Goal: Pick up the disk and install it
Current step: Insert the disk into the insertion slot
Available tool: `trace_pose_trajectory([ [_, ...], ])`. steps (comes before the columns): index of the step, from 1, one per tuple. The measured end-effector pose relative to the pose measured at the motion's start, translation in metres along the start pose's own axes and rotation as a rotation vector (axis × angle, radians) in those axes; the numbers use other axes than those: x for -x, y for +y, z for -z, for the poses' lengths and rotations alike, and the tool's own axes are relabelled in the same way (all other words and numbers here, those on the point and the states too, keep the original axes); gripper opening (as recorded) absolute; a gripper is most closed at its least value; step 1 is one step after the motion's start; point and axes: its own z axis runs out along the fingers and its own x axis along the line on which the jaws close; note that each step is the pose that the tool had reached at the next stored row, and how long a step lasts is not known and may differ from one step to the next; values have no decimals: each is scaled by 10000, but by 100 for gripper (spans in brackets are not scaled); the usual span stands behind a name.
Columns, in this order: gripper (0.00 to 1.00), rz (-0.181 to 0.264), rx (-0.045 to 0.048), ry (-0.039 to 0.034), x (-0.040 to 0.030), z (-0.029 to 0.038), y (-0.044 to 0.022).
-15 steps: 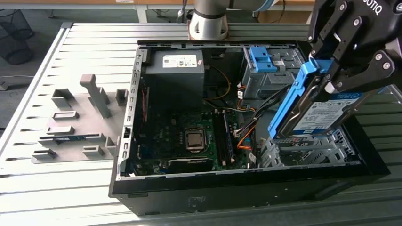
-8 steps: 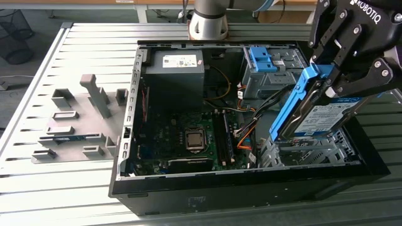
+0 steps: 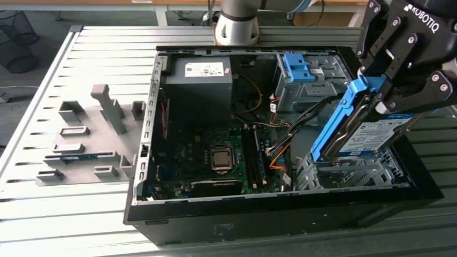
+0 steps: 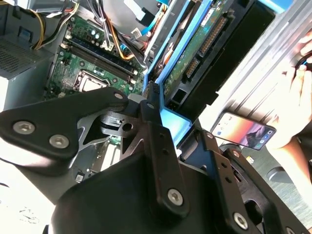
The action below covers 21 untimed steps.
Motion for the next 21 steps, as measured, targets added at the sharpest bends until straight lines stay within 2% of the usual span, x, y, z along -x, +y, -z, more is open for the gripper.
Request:
trace_pose_trajectory([
  [6, 37, -12, 0, 0, 17, -34, -40],
  [13, 37, -24, 0, 2, 33, -49, -46],
  [21, 37, -51, 0, 1, 58, -95, -63],
])
